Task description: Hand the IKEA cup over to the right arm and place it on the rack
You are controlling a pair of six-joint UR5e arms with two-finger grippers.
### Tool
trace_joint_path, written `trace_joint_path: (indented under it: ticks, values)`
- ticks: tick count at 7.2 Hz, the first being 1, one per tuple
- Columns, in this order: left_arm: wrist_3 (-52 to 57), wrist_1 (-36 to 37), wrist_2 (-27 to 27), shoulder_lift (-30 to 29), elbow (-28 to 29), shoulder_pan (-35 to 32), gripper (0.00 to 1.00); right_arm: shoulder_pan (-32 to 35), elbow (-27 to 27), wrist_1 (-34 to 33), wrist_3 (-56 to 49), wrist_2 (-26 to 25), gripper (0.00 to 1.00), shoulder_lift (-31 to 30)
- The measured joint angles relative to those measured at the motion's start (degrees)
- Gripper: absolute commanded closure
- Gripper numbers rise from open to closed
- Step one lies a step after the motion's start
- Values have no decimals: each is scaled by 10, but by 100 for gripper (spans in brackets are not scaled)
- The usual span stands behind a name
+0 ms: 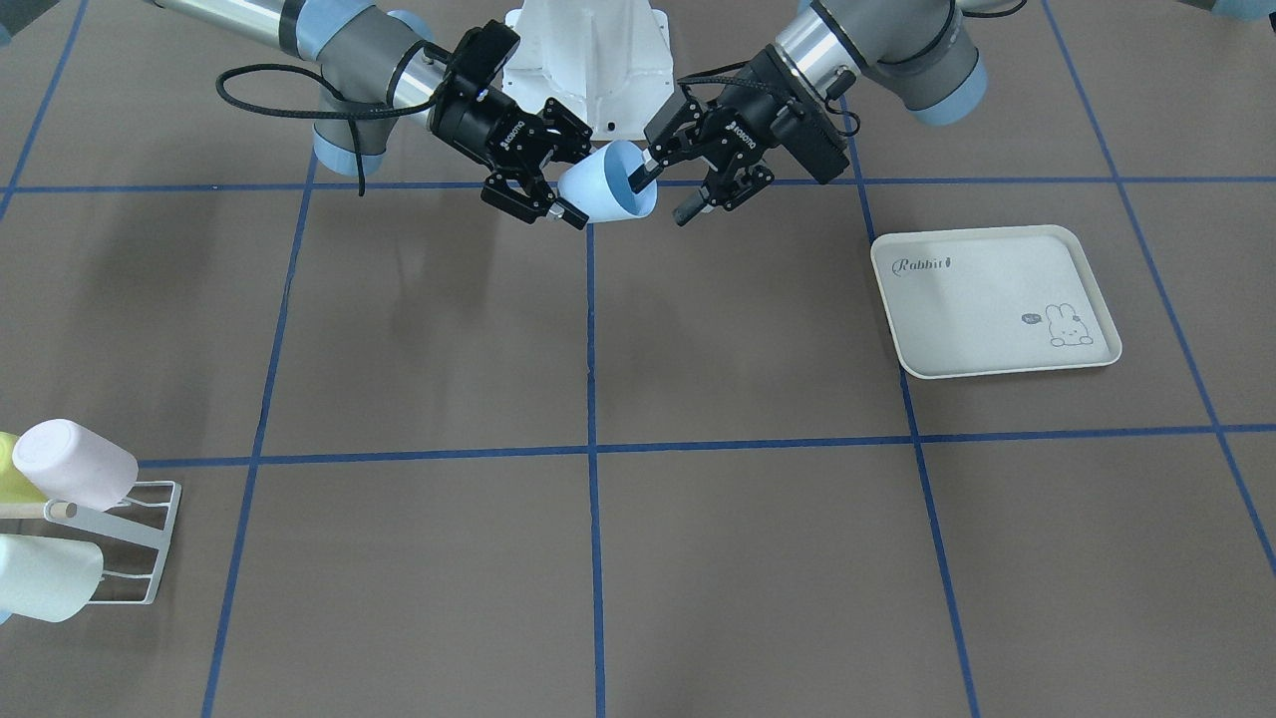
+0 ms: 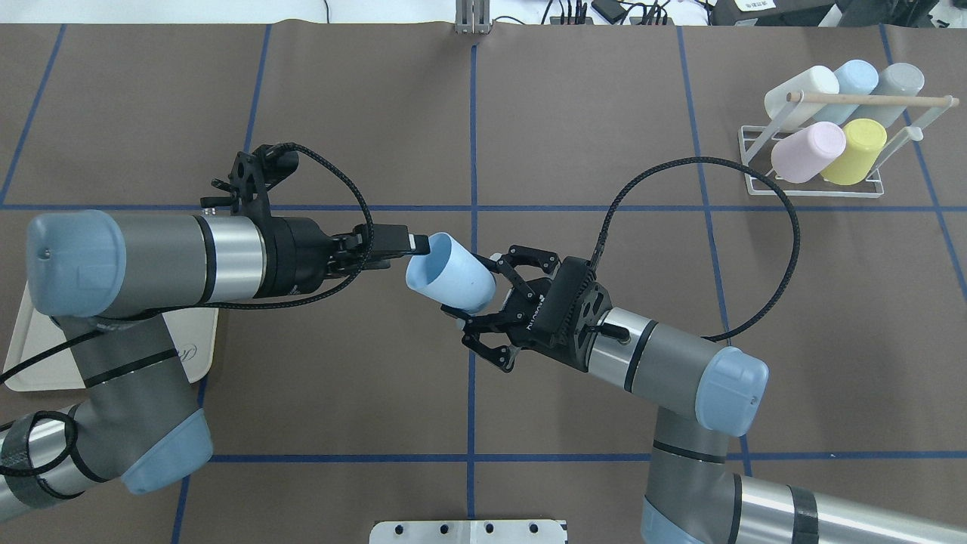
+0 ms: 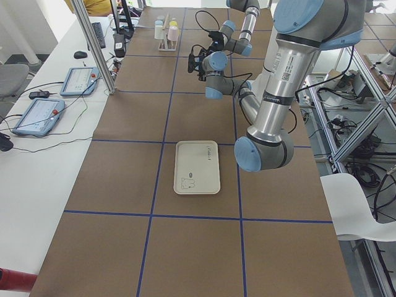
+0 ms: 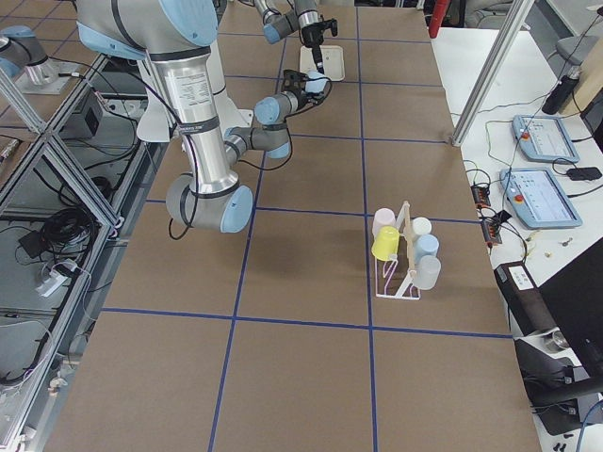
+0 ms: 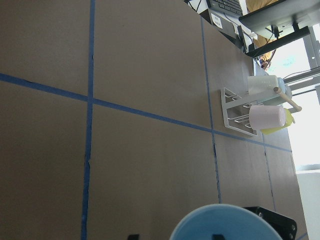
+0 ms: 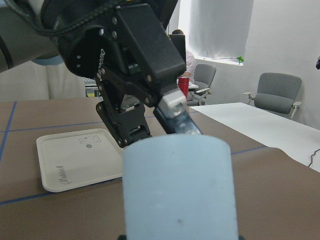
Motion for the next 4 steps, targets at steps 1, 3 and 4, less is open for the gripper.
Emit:
trace_joint_path:
  ticks: [1, 3, 4]
  values:
    - [27, 23, -1, 5, -5, -10, 0, 4, 0, -5, -1, 0, 74, -2]
    - [121, 143, -1, 39, -56, -35, 0, 26, 9, -64, -10, 1, 75, -8]
    - [180, 207, -1, 74, -101, -51, 0, 38, 36, -137, -27, 2, 81, -11]
